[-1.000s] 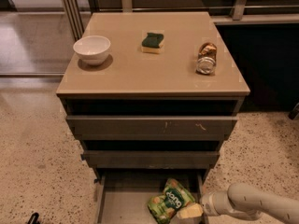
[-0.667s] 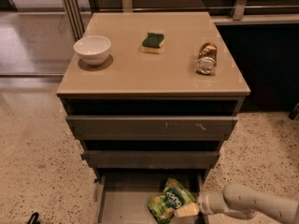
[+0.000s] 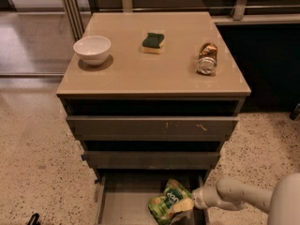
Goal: Pick green rice chip bag from bottom drawer and place on counter
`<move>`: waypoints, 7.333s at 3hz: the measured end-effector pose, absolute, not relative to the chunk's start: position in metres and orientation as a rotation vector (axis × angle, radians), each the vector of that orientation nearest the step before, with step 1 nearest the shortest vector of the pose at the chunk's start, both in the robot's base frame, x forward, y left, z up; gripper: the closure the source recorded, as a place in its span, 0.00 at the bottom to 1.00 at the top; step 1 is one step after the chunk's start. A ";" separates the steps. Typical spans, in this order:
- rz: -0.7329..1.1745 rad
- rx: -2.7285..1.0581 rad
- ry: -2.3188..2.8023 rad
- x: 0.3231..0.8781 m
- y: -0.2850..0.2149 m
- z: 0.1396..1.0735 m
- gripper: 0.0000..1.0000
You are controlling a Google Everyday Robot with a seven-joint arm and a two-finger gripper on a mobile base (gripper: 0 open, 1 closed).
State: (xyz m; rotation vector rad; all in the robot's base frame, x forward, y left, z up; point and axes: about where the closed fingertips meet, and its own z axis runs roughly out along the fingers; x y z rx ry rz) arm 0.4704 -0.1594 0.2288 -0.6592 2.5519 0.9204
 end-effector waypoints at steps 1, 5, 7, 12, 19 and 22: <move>0.941 -0.671 2.545 0.480 -0.158 0.229 0.00; 0.835 -0.704 2.620 0.493 -0.152 0.169 0.00; 0.774 -0.697 2.631 0.517 -0.161 0.151 0.00; 0.778 -0.690 2.681 0.513 -0.159 0.132 0.61; 1.158 -1.096 2.229 0.478 -0.117 0.335 1.00; 1.194 -1.345 1.924 0.487 -0.085 0.455 1.00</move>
Offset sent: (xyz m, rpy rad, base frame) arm -0.0267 -0.0072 -0.0291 -0.0259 0.1112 -0.0332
